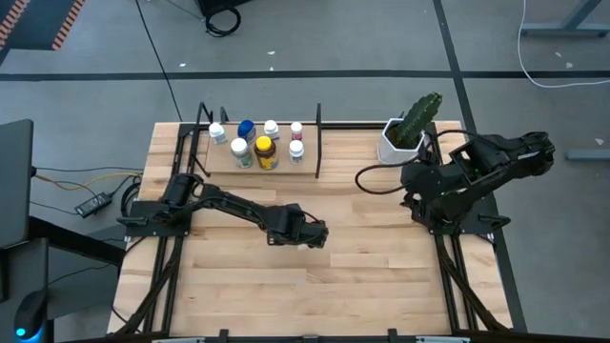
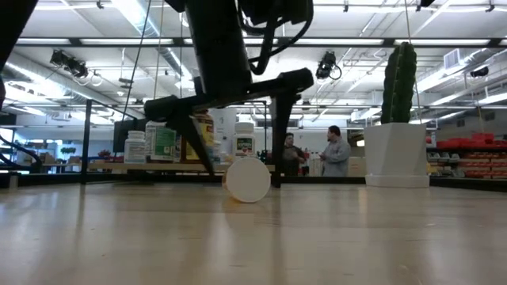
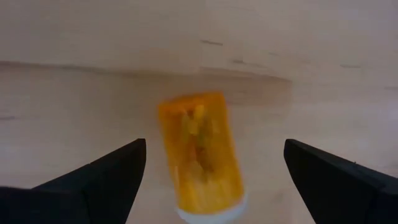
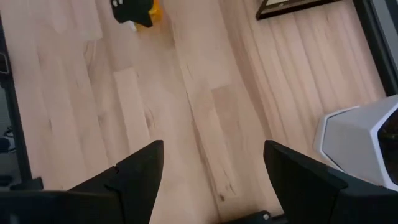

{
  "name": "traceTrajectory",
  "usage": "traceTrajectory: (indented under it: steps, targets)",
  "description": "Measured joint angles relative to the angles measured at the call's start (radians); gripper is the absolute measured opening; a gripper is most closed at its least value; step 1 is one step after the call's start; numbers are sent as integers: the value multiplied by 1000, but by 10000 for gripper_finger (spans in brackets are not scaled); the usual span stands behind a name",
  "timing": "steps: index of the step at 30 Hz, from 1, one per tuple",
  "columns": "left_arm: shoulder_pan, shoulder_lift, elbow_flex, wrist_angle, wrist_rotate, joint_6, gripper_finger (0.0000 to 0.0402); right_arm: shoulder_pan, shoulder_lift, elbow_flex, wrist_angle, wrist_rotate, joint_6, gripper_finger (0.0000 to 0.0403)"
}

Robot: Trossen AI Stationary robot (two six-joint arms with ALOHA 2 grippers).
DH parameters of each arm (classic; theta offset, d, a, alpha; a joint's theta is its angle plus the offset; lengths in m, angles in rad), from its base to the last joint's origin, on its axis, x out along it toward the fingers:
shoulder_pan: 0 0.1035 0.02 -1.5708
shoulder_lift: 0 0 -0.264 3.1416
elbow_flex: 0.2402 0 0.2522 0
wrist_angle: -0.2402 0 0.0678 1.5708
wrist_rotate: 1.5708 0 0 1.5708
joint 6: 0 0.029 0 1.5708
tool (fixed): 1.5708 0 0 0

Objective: Pick and place medicine bottles onto shelf by color
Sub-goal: Put the orange pill bottle on the shelf

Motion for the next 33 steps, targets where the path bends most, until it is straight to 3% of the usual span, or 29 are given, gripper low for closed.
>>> traceTrajectory:
  steps: [19, 33]
  targets:
    - [29, 56, 2, -3, 104, 3, 381, 0, -50, 0, 0, 2, 95, 282]
    - [29, 59, 0, 4, 108, 3, 270, 0, -50, 0, 0, 6, 115, 282]
